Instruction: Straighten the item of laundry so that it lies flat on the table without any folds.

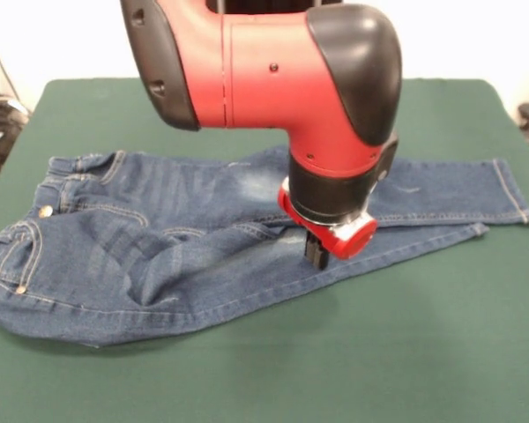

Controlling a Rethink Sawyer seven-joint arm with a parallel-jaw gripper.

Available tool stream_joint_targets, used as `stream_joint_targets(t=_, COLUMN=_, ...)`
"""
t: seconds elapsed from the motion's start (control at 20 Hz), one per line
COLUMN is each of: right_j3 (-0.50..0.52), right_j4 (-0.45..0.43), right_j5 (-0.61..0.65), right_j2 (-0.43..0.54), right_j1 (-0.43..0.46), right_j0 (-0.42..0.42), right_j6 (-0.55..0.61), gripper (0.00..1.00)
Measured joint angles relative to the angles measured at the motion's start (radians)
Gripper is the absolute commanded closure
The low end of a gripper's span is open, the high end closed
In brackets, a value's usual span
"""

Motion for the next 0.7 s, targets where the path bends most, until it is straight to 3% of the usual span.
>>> stream_joint_targets(t=0.45, right_j3=-0.007, right_j4=0.015, right_j5=0.000, right_j2=-0.011, right_j1=0.004, right_j0=0.006, right_j6=0.000, gripper=1.00)
stream_joint_targets(t=0.7, right_j3=-0.033, right_j4=0.043, right_j5=0.005, right_j2=-0.060, right_j1=0.015, right_j0=0.049, right_j6=0.003, gripper=1.00)
